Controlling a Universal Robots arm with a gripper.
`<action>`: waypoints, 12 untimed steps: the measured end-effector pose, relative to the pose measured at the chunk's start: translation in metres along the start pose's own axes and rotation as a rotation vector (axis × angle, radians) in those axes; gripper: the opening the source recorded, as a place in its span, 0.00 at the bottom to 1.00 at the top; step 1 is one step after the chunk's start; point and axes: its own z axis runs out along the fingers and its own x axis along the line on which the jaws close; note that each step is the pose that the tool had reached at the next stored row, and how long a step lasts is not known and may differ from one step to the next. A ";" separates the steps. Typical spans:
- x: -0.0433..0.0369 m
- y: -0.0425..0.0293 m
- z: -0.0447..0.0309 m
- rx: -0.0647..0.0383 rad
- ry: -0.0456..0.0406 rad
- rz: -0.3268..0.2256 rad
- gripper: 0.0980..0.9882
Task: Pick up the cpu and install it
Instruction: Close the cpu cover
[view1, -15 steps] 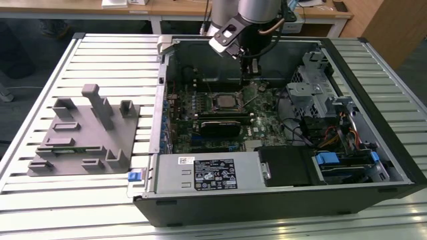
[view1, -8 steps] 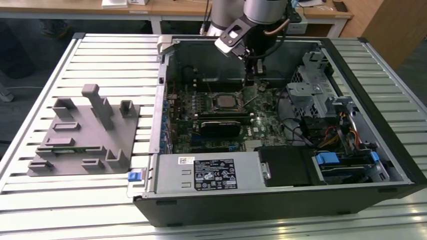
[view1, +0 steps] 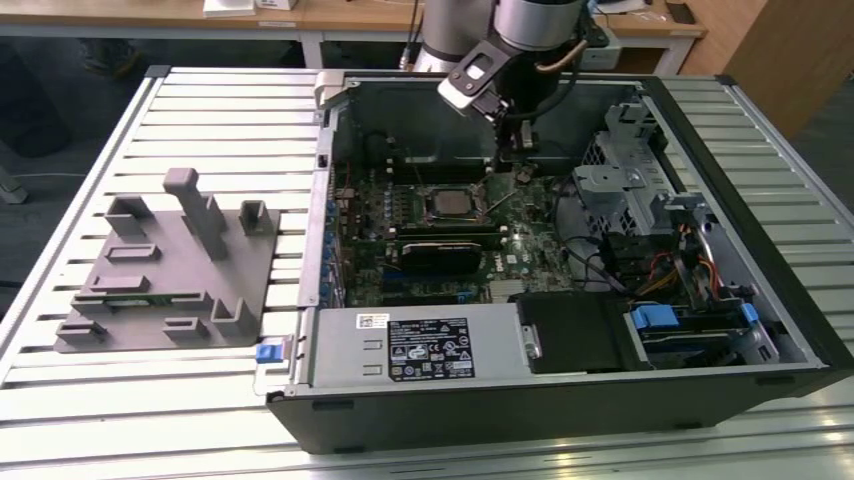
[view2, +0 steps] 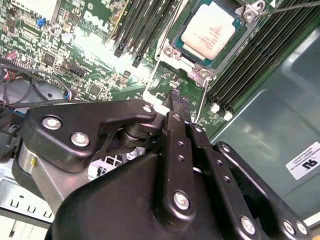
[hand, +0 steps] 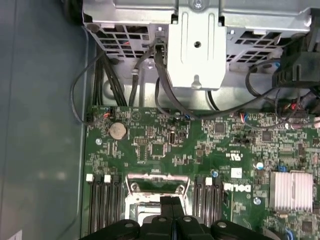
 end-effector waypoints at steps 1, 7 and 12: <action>0.0003 0.0016 0.0005 0.000 0.0000 0.000 0.01; 0.0041 0.0077 0.0033 0.000 -0.0053 0.000 0.01; 0.0067 0.0135 0.0052 0.000 -0.0116 0.000 0.01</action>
